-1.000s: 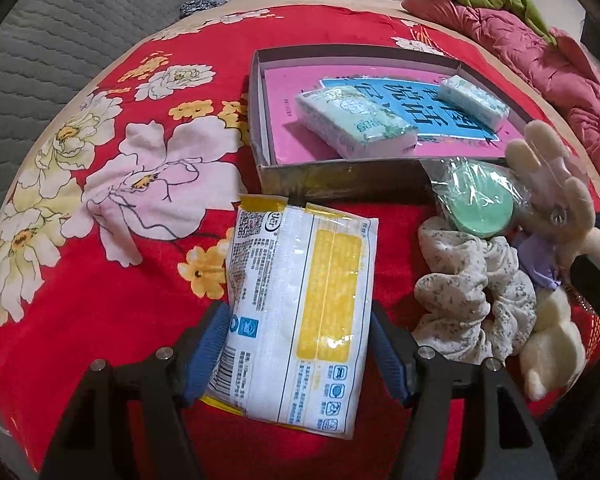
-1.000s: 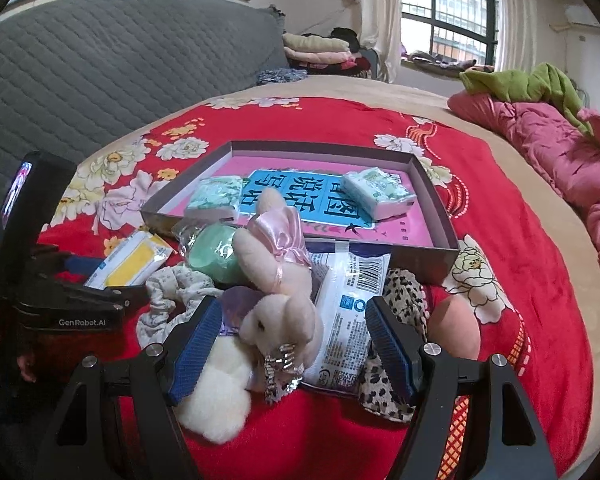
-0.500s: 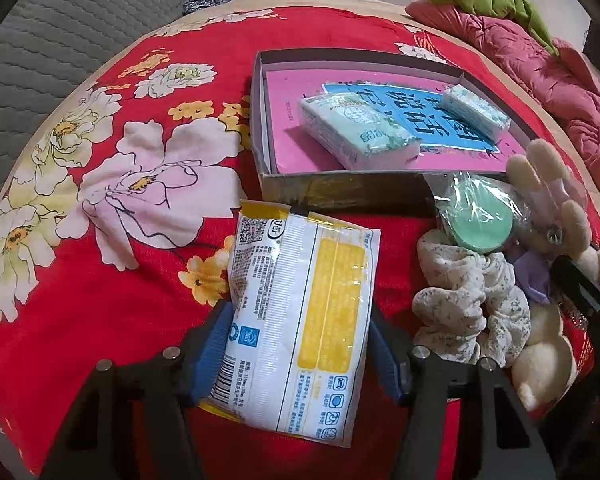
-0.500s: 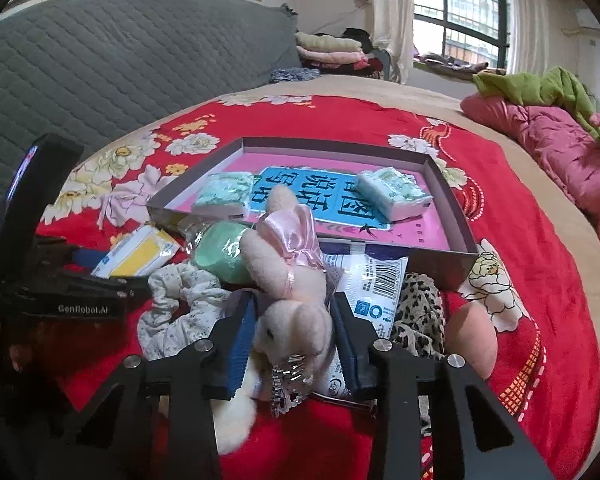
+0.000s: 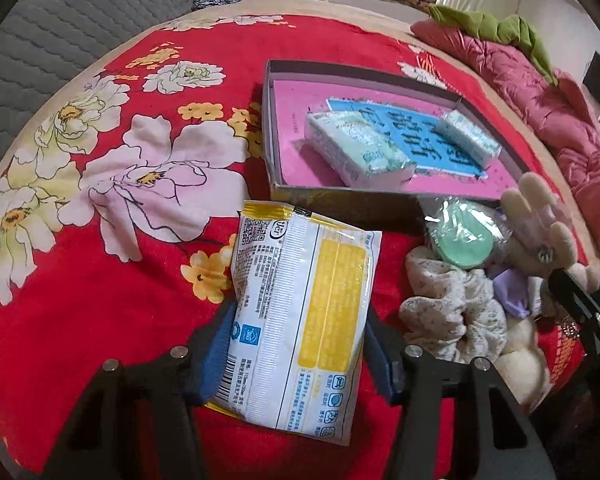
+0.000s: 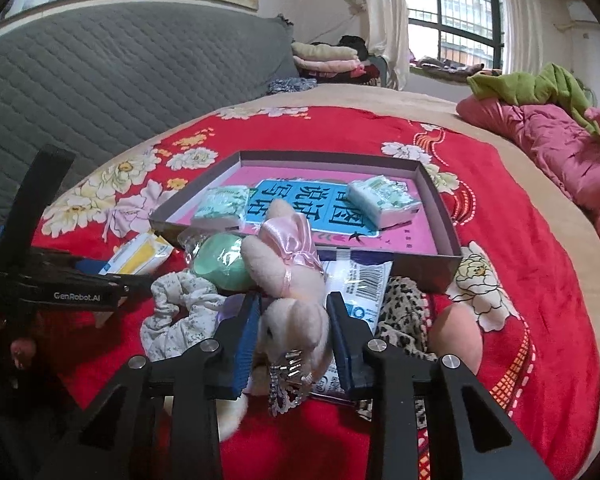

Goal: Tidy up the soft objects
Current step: 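Grasp the white-and-yellow pad pack with the left gripper while the right grasps the plush bunny, then lift and carry the white-and-yellow pack with the left gripper while the right carries the bunny over the box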

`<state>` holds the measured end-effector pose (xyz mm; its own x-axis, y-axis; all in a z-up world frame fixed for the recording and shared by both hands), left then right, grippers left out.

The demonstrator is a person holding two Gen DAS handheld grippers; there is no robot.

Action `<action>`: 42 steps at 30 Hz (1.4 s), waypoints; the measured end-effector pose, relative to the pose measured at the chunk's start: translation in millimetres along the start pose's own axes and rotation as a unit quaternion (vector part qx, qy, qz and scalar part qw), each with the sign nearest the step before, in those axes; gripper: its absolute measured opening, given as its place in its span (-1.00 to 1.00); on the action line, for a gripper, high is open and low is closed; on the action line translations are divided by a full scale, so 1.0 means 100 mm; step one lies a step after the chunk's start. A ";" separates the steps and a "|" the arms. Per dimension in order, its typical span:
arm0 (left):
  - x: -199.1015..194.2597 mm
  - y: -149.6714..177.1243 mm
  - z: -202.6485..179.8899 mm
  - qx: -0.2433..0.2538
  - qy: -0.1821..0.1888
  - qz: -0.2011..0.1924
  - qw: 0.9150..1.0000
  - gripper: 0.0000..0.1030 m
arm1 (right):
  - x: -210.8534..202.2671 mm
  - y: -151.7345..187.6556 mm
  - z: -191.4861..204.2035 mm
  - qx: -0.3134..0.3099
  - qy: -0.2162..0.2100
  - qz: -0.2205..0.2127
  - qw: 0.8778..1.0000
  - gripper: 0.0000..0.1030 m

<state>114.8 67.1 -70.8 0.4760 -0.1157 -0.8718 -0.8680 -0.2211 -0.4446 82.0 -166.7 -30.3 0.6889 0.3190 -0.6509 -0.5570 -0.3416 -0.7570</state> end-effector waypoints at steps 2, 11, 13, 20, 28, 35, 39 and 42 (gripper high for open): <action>-0.06 0.00 0.01 -0.009 0.013 -0.006 1.000 0.13 | -0.04 0.00 -0.03 0.003 0.000 -0.005 1.000 -0.34; -0.41 0.07 -0.07 -0.005 0.015 -0.055 0.998 0.13 | -0.17 -0.06 -0.11 0.011 -0.002 -0.027 1.000 -0.34; -0.48 0.06 -0.12 0.002 0.016 -0.072 0.997 0.13 | -0.21 -0.07 -0.13 0.016 -0.009 -0.034 0.999 -0.34; -0.65 0.03 -0.36 0.026 0.026 -0.107 0.994 0.13 | -0.31 -0.12 -0.22 0.027 -0.007 -0.054 0.998 -0.34; -0.66 -0.07 -0.59 0.024 0.039 -0.114 0.992 0.13 | -0.36 -0.14 -0.39 0.056 -0.016 -0.067 0.996 -0.34; -0.59 -0.24 -0.80 0.021 0.053 -0.119 0.991 0.13 | -0.38 -0.21 -0.50 0.060 -0.007 -0.082 0.995 -0.34; -0.52 -0.34 -0.91 0.026 0.058 -0.123 0.990 0.13 | -0.39 -0.23 -0.56 0.063 -0.004 -0.086 0.994 -0.34; -0.48 -0.38 -0.99 0.032 0.057 -0.127 0.990 0.13 | -0.37 -0.25 -0.59 0.067 -0.002 -0.088 0.994 -0.34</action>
<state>139.1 -14.9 8.3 0.6892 -0.1737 -0.7034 -0.7242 -0.1960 -0.6612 97.8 -222.4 16.0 0.7802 0.3662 -0.5072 -0.4847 -0.1588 -0.8602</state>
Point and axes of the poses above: each gripper's, at about its wrist camera, not at the fingertips, and x roughly the way its jaws point, z to its left, y to its underside, the point moved 3 cm from there along x, roughly the way its jaws point, and after that the axes turned 9 degrees about -x, right-handed, at the moved point
